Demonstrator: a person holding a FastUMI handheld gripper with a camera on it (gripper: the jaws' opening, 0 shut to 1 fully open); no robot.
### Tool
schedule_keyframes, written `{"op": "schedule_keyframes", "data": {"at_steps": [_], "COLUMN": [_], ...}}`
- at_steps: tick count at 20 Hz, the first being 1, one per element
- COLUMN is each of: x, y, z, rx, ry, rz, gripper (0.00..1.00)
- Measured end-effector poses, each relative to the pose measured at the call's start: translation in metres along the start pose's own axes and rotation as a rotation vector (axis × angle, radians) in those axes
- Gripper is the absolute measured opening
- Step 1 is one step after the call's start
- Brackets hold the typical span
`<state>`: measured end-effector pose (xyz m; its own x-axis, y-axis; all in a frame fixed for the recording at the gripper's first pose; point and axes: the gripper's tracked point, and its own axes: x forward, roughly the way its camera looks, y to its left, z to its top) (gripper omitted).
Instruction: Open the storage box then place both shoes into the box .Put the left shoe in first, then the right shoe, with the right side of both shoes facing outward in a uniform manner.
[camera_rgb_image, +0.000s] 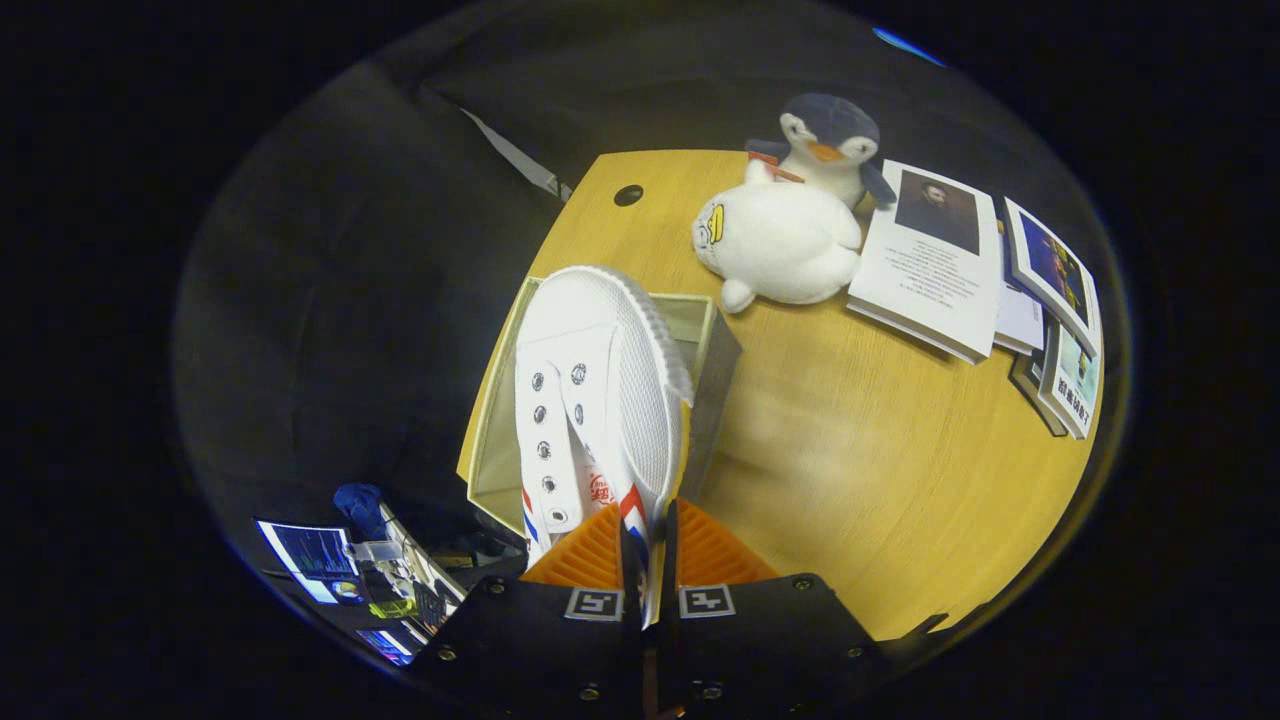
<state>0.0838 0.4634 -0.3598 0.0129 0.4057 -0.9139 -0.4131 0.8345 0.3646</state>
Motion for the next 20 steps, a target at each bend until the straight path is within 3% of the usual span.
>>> {"op": "schedule_keyframes", "data": {"at_steps": [10,12,14,15,16,20], "x": [0.035,0.030,0.024,0.017,0.013,-0.009], "y": [0.029,0.039,0.049,0.046,0.041,0.034], "z": [0.012,0.014,0.024,0.028,0.030,0.032], "rx": [0.016,0.026,0.034,0.021,0.008,0.037], "ry": [0.041,0.028,-0.008,-0.028,-0.042,-0.071], "rz": [0.017,0.074,0.133,0.123,0.113,0.126], "gripper": [0.06,0.21,0.59,0.78,0.90,0.93]}}
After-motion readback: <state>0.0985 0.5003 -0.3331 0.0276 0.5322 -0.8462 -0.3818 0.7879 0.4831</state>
